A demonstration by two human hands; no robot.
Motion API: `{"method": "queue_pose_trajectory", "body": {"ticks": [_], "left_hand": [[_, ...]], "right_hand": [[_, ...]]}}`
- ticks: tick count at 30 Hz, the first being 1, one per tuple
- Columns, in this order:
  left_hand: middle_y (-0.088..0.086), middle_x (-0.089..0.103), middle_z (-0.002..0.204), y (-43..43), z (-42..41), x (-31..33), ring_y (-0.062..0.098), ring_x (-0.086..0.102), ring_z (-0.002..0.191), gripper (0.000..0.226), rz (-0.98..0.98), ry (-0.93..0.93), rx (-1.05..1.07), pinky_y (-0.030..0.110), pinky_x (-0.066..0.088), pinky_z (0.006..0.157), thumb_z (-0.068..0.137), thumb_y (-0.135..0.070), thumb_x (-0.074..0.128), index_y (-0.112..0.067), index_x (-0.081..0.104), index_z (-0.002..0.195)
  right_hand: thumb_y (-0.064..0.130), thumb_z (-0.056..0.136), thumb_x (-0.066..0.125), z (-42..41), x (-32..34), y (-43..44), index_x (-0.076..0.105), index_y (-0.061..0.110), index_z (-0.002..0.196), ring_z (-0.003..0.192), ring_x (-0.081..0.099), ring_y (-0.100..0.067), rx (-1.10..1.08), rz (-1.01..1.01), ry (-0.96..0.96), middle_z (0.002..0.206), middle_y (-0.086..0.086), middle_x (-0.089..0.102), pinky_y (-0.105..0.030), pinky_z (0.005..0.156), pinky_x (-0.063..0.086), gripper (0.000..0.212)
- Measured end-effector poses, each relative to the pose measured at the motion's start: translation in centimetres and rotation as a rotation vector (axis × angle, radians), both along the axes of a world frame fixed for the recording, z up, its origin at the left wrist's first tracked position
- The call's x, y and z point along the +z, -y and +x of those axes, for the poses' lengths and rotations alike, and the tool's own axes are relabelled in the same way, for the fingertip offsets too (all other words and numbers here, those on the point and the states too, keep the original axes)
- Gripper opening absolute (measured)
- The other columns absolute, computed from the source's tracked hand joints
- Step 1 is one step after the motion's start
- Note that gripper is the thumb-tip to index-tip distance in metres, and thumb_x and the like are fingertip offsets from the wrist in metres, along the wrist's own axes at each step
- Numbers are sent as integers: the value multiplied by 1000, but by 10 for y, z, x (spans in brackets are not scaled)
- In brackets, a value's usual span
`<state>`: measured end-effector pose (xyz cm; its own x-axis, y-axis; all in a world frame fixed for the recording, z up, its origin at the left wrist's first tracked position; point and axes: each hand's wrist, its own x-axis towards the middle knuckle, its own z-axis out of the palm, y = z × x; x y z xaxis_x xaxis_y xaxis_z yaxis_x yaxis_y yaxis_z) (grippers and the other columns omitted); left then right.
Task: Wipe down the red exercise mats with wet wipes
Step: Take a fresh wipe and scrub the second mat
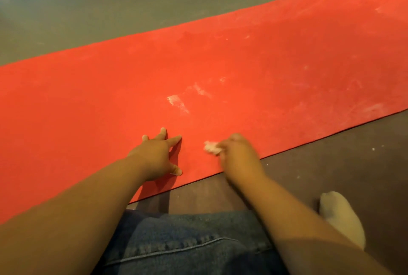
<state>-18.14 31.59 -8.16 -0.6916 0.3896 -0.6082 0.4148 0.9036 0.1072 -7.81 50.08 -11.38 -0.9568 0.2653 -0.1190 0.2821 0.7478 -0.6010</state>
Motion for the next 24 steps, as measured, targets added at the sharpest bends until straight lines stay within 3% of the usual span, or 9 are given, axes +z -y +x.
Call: {"method": "queue_pose_trajectory", "body": {"ticks": [2, 4, 6, 9, 12, 16, 19, 22, 24], "left_hand": [[0, 7, 161, -8, 8, 1, 30, 20, 143, 102, 161, -67, -110, 39, 29, 112, 73, -49, 76, -45, 9, 149], [-6, 17, 159, -27, 18, 1, 16, 30, 139, 95, 391, -94, -224, 29, 32, 107, 72, -48, 77, -46, 19, 147], [-7, 37, 150, -47, 24, -3, 14, 43, 129, 67, 547, -113, -273, 26, 38, 99, 78, -40, 74, -39, 45, 139], [-2, 57, 121, -61, 25, -10, 22, 57, 106, 21, 520, -223, -421, 29, 44, 81, 90, -29, 59, -22, 69, 107], [3, 56, 112, -59, 5, -16, 26, 56, 99, 19, 403, -277, -554, 30, 41, 72, 90, -28, 52, -17, 64, 100], [6, 54, 106, -54, -41, -11, 29, 56, 100, 18, 242, -491, -320, 32, 36, 67, 88, -21, 53, -16, 57, 104], [1, 55, 107, -53, -24, -10, 26, 56, 98, 29, 306, -375, -516, 29, 36, 66, 84, -21, 52, -25, 56, 112], [2, 60, 106, -46, 16, -13, 26, 60, 88, 26, 425, -234, -849, 31, 48, 65, 85, -30, 48, -19, 61, 104], [5, 57, 118, -42, 2, -15, 28, 60, 97, 28, 362, -255, -802, 36, 52, 75, 92, -31, 46, -17, 60, 112]], "right_hand": [[31, 89, 58, -6, 5, -28, 69, 18, 104, 90, 60, -22, -120, -57, -9, 95, -4, 62, -21, 68, 39, 22], [34, 89, 50, -16, 10, -31, 60, 19, 124, 100, 63, -25, -142, -267, 9, 111, -8, 67, -28, 89, 48, 39], [33, 84, 36, -18, 9, -31, 52, 21, 131, 98, 64, -33, -243, -427, -10, 113, -16, 65, -48, 89, 51, 51], [24, 83, 34, -2, -3, -57, 56, 21, 118, 88, 64, -35, -492, -339, -133, 96, -15, 68, -53, 80, 52, 41], [14, 90, 42, 16, -11, -62, 55, 20, 114, 77, 63, -28, -508, -185, -244, 87, -8, 68, -41, 73, 51, 28], [16, 92, 45, 19, -15, -39, 53, 23, 120, 80, 55, -19, -390, -180, -273, 91, 6, 57, -32, 67, 44, 29], [12, 89, 48, 18, -20, -35, 54, 22, 119, 93, 55, -19, -409, -162, -286, 94, 10, 54, -34, 77, 47, 32], [12, 87, 49, 17, -21, -34, 50, 24, 123, 100, 57, -18, -430, -178, -300, 94, 9, 57, -34, 78, 48, 38], [14, 88, 47, 19, -22, -35, 46, 26, 125, 101, 57, -17, -434, -231, -306, 91, 7, 57, -36, 77, 49, 39]]}}
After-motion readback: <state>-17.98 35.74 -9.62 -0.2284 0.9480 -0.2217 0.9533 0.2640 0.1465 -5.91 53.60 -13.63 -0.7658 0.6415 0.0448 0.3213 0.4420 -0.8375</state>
